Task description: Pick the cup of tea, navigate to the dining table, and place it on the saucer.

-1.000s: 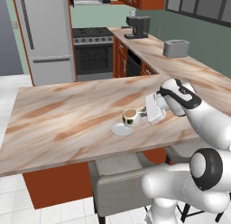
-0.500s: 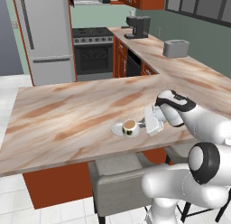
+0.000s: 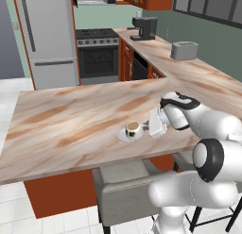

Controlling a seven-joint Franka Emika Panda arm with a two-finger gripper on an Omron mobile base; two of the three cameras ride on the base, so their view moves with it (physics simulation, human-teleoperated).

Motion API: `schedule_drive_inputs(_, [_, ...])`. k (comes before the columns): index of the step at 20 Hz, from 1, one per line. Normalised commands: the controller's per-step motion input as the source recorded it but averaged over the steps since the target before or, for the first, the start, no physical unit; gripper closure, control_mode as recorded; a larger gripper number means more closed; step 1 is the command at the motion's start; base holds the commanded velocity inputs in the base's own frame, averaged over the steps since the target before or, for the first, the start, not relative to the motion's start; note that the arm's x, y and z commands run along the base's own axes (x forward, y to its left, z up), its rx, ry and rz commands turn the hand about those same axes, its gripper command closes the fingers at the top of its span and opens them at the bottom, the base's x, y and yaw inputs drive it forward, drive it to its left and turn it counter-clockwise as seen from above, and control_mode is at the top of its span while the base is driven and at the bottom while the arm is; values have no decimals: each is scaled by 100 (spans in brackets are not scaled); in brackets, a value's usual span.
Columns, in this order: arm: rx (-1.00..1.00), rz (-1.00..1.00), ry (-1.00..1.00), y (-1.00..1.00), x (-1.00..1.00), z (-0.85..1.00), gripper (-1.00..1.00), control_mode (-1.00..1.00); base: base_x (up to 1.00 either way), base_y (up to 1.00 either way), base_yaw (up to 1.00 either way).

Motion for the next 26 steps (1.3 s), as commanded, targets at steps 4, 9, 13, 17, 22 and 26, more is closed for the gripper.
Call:
schedule_drive_inputs(4, [0, -5, 2, 0, 66, -29, 100, -100, 0, 0, 0])
schedule_drive_inputs(9, [0, 0, 0, 0, 17, -10, 100, -100, 0, 0, 0])
schedule_drive_inputs(13, [0, 0, 3, 0, 3, -26, 100, -100, 0, 0, 0])
schedule_drive_inputs(17, [0, 0, 0, 1, 1, -18, 100, -100, 0, 0, 0])
schedule_drive_inputs(22, [1, 0, -1, 9, 13, -3, 100, -100, 0, 0, 0])
schedule_drive_inputs(26, [5, 0, -2, 9, 20, 0, 100, -100, 0, 0, 0])
